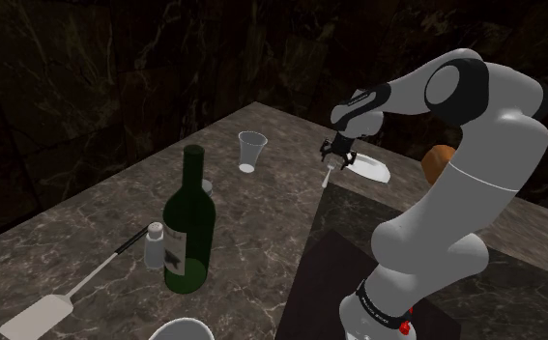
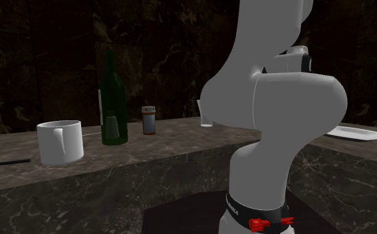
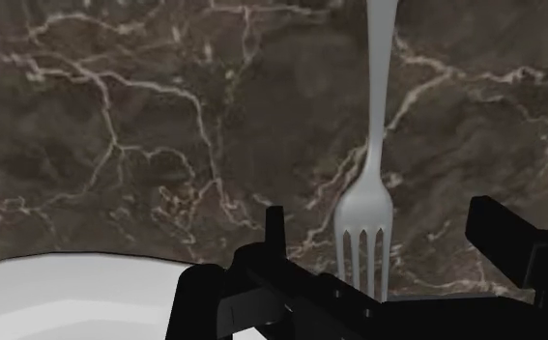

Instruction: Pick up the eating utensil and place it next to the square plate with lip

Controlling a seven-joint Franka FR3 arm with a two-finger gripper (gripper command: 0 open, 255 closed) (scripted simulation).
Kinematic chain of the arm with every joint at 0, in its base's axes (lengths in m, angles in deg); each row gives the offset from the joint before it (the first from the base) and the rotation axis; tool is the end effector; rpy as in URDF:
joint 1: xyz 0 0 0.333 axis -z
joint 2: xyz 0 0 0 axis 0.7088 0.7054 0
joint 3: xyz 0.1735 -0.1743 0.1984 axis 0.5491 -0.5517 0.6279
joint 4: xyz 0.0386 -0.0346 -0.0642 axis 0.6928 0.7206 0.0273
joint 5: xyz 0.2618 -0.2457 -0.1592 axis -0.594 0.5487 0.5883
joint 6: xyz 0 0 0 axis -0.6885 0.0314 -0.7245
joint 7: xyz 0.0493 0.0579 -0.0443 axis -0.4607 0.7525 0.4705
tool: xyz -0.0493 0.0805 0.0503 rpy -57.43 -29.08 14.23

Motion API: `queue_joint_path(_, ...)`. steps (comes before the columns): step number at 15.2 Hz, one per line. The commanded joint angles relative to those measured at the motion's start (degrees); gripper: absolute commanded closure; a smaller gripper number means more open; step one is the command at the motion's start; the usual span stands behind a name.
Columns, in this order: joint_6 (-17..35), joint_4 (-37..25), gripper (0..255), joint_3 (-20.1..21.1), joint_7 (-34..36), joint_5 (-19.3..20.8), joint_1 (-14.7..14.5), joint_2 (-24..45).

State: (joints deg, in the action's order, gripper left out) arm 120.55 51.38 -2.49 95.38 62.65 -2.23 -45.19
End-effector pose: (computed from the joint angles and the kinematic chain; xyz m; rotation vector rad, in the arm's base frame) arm 0.3991 -0.3773 0.3408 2.5562 -1.7853 0.1005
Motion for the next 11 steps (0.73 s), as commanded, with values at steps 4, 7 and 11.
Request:
queue_joint_path(4,-6.8,-2.3,0,0.0,0.0,0.0,0.0,-4.5)
queue_joint_path(7,-6.8,-2.3,0,0.0,0.0,0.0,-0.1,-4.5)
queue_joint_path(11,-6.8,-2.3,0,0.0,0.0,0.0,0.0,-4.5)
